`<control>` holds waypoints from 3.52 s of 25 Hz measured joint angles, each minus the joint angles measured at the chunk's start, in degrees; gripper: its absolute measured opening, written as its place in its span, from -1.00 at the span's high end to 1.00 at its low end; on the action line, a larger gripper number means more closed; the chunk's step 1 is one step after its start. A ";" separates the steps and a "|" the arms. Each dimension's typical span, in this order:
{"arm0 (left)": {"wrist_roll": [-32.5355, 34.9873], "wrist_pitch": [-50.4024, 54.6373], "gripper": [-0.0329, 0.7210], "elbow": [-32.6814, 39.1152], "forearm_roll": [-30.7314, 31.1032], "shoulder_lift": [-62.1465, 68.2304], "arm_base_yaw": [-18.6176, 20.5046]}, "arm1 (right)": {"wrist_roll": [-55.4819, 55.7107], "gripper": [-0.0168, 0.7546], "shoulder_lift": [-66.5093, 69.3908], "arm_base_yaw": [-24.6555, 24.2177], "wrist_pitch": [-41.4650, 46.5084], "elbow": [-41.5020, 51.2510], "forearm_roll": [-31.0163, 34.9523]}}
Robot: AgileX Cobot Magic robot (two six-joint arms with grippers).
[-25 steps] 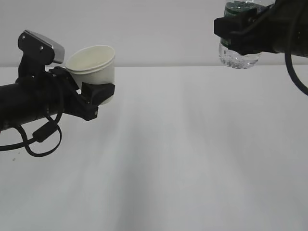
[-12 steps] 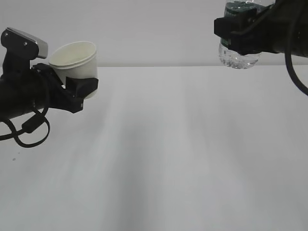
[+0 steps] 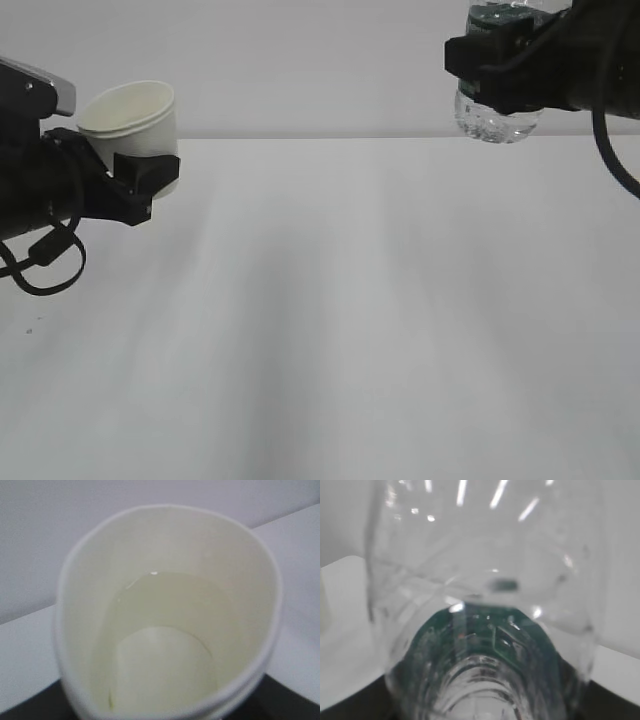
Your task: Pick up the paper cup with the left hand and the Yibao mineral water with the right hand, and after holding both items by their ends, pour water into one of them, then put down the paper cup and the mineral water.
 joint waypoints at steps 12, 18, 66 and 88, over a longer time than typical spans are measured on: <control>0.10 0.00 -0.18 0.00 0.00 0.00 4.57 | 0.00 -0.10 0.00 0.00 0.00 0.00 0.00; 0.10 0.04 -0.18 0.00 0.00 0.04 6.61 | 0.00 -0.10 0.00 0.00 0.00 0.00 0.00; 2.38 -1.08 -0.15 0.00 -10.28 6.94 9.96 | 0.00 -0.10 0.00 0.00 0.46 0.00 0.00; 6.17 -6.58 -0.15 0.00 -13.08 10.57 9.96 | 0.00 -0.10 0.00 0.00 0.55 0.00 0.00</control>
